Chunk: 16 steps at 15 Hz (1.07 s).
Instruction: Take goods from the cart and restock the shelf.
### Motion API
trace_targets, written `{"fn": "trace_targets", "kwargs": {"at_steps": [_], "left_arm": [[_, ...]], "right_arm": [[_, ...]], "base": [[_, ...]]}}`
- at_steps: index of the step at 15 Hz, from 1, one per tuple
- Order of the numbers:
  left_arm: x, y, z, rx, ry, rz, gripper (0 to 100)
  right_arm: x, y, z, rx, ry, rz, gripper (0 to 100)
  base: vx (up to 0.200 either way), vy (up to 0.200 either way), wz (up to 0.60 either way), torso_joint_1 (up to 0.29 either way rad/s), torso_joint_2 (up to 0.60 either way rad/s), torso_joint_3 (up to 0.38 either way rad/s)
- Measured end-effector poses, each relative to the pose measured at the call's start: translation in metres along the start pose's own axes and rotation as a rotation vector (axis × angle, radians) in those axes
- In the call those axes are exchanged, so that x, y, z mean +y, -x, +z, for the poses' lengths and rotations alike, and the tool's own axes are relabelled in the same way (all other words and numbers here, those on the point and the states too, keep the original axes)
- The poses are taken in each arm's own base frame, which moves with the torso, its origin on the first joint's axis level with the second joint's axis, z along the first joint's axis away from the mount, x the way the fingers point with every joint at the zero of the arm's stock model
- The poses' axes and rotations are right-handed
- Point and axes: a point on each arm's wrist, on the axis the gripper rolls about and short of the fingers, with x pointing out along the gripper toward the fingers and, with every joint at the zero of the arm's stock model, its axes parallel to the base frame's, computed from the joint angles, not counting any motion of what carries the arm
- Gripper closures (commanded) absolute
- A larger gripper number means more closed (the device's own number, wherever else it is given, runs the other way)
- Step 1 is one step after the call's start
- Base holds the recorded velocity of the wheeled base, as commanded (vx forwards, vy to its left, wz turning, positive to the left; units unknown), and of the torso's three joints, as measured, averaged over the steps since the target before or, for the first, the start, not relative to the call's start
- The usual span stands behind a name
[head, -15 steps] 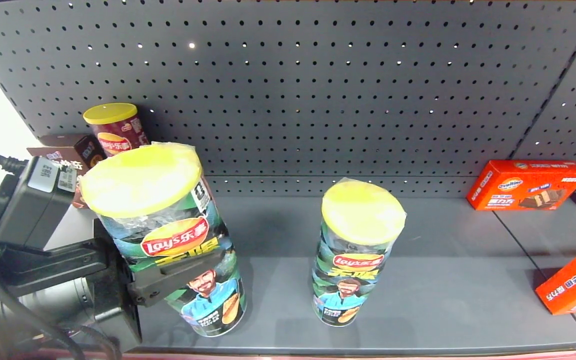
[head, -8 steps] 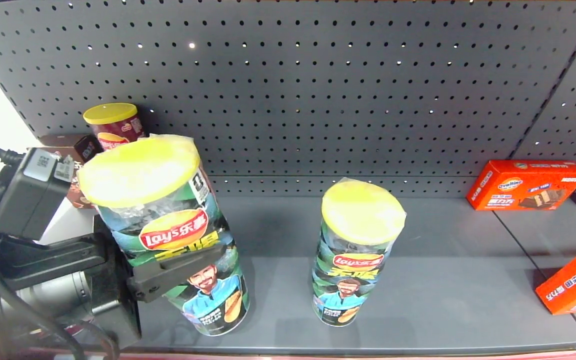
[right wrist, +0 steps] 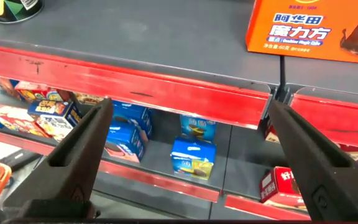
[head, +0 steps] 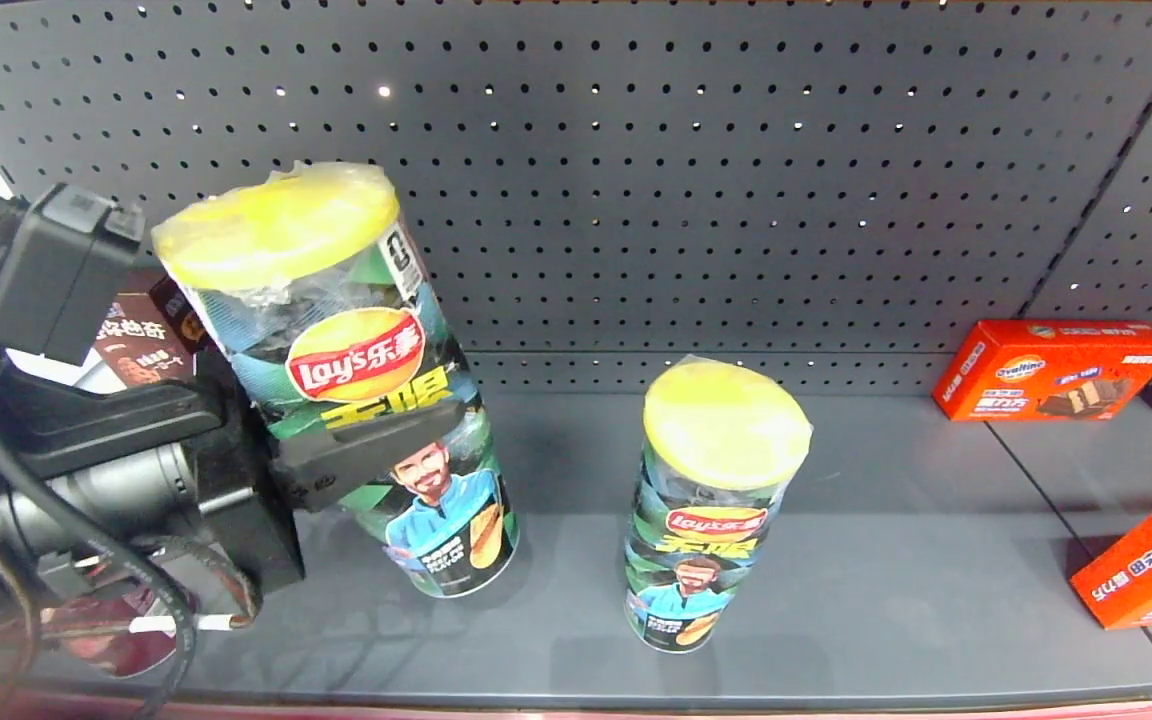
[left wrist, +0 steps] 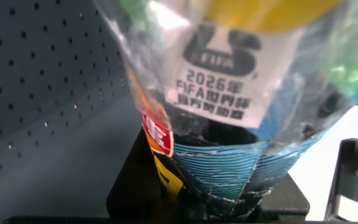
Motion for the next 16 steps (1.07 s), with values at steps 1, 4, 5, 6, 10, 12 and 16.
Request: {"fn": "trace_targets", "kwargs": {"at_steps": [1, 4, 5, 6, 10, 12, 16], "left_arm": [[0.003, -0.006, 0.006, -0.014, -0.008, -0.006, 100], [0.012, -0.022, 0.011, -0.018, -0.016, -0.016, 100], [0.015, -0.029, 0.014, -0.022, -0.027, -0.018, 100], [0.017, -0.035, 0.014, -0.009, -0.036, -0.022, 100], [0.026, -0.055, 0.008, 0.061, -0.016, -0.067, 100], [0.030, -0.062, 0.008, 0.123, 0.018, -0.072, 100], [0.044, -0.086, 0.024, 0.100, 0.001, -0.091, 100]], "right_arm": [[0.000, 0.000, 0.000, 0.000, 0.000, 0.000, 0], [0.000, 0.000, 0.000, 0.000, 0.000, 0.000, 0], [0.000, 0.000, 0.000, 0.001, 0.000, 0.000, 0], [0.000, 0.000, 0.000, 0.001, 0.000, 0.000, 0], [0.000, 0.000, 0.000, 0.001, 0.000, 0.000, 0], [0.000, 0.000, 0.000, 0.001, 0.000, 0.000, 0], [0.000, 0.000, 0.000, 0.001, 0.000, 0.000, 0]], "base": [[0.000, 0.000, 0.00, 0.000, 0.00, 0.000], [0.000, 0.000, 0.00, 0.000, 0.00, 0.000], [0.000, 0.000, 0.00, 0.000, 0.00, 0.000], [0.000, 0.000, 0.00, 0.000, 0.00, 0.000], [0.000, 0.000, 0.00, 0.000, 0.00, 0.000], [0.000, 0.000, 0.00, 0.000, 0.00, 0.000], [0.000, 0.000, 0.00, 0.000, 0.00, 0.000]]}}
